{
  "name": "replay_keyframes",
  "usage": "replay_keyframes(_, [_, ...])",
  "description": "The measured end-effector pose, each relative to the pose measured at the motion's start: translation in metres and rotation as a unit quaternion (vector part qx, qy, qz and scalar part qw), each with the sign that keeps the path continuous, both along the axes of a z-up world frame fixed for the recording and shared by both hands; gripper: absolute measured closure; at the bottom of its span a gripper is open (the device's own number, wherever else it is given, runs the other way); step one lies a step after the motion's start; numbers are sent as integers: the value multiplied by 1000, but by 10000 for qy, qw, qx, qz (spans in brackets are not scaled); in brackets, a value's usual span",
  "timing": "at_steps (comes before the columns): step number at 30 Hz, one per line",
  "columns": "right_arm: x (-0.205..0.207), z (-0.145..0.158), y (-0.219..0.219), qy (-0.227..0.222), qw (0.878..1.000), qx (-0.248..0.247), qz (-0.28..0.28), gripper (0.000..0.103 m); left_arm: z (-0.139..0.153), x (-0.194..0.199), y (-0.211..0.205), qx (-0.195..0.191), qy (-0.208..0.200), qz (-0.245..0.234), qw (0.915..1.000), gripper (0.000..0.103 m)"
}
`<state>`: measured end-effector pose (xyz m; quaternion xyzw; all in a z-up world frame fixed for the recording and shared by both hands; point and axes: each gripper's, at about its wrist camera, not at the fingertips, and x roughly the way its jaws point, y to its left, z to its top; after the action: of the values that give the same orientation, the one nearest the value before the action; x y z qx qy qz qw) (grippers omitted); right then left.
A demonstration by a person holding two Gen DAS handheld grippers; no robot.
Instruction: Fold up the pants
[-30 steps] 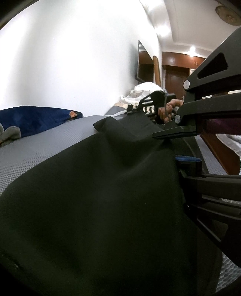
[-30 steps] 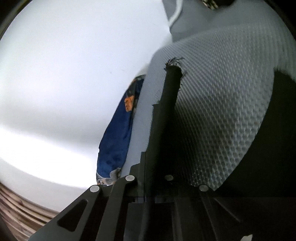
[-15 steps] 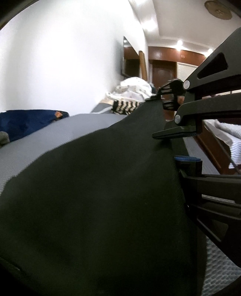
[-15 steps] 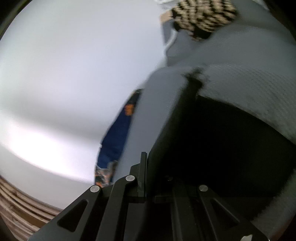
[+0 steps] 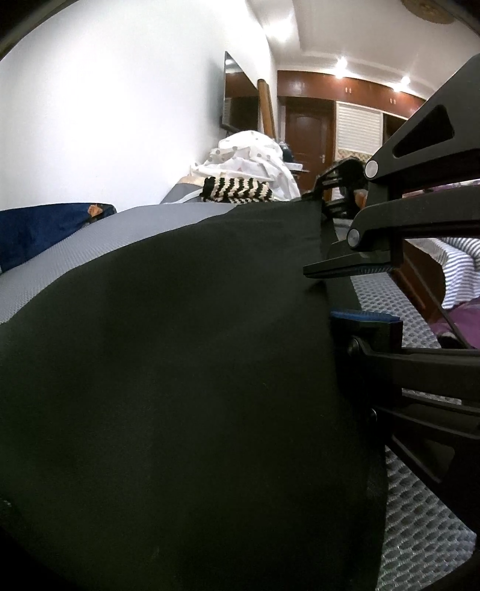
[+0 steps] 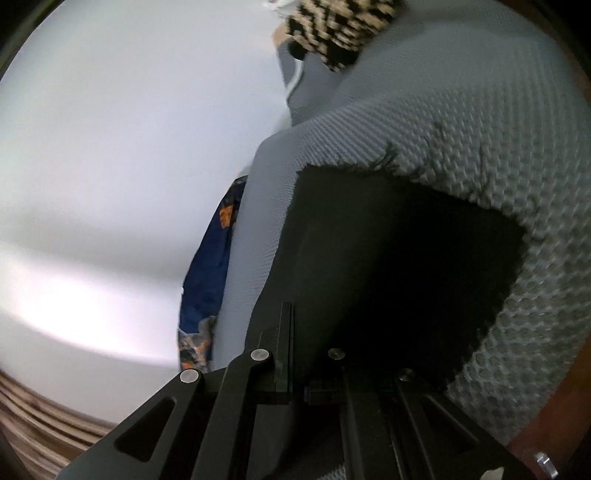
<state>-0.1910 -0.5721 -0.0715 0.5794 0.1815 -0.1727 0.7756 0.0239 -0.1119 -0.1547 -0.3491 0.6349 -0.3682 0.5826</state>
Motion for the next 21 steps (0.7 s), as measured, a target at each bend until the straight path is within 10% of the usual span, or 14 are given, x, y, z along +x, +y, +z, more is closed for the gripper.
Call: replay_keyframes(21, [-40,-24,2,-4,9993,310,-212,98,-6,-4,6,92,120,-151,9998,87])
